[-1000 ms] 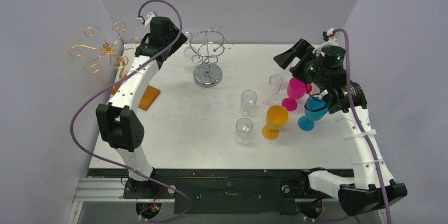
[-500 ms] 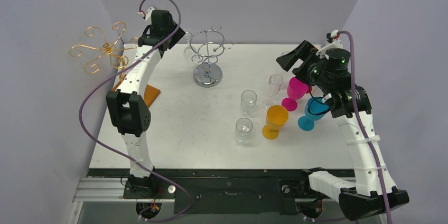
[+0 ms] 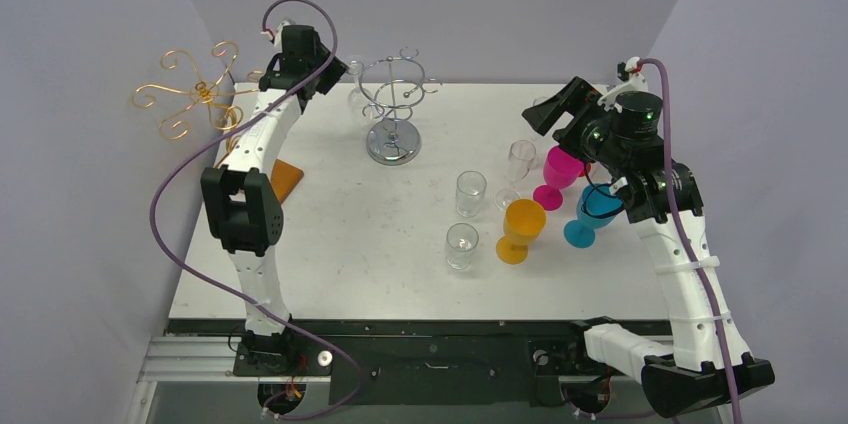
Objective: Take the wine glass off the wine glass rack
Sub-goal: Pick up the wine glass from the wine rack.
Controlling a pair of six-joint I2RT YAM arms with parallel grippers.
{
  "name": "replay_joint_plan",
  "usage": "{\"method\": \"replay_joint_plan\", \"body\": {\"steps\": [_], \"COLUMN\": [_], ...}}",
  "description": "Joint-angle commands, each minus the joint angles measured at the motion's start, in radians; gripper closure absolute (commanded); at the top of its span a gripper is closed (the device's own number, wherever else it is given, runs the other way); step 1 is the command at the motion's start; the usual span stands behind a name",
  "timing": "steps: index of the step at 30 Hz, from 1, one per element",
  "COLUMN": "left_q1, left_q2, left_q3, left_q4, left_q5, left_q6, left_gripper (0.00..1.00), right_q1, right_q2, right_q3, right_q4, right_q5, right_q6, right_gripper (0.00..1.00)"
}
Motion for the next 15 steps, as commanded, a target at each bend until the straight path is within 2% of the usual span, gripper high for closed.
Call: {"method": "replay_joint_plan", "body": {"steps": [1,8,13,15], "left_q1": [0.012,0.018,0.022,0.023], "left_q2": [-0.004,-0.024,-0.03,-0.031], "left_q3": [-0.013,-0.061,-0.062,-0.058], "left_q4": [0.107,0.176,0.188,0.187], "left_q5": [0.053,0.058,0.079,0.083], "left_q6": [-0.029,-0.047,-0.04,-0.036], "left_gripper": [0.68,0.78,0.92,0.95], "right_q1": [-0.006,-0.007,-0.007,-0.006], "right_q2": [-0.024,-0.022,-0.021,-0.02], "right_q3": [0.006,0.004,0.006,0.007], "right_q4": [0.017,0.014,0.017,0.018], "right_q5": [0.0,0.003,0.002,0.002], "right_q6": [-0.009,-0.012,-0.011,-0.011], "right_gripper": [0.2,0.2,0.2,0.2]}}
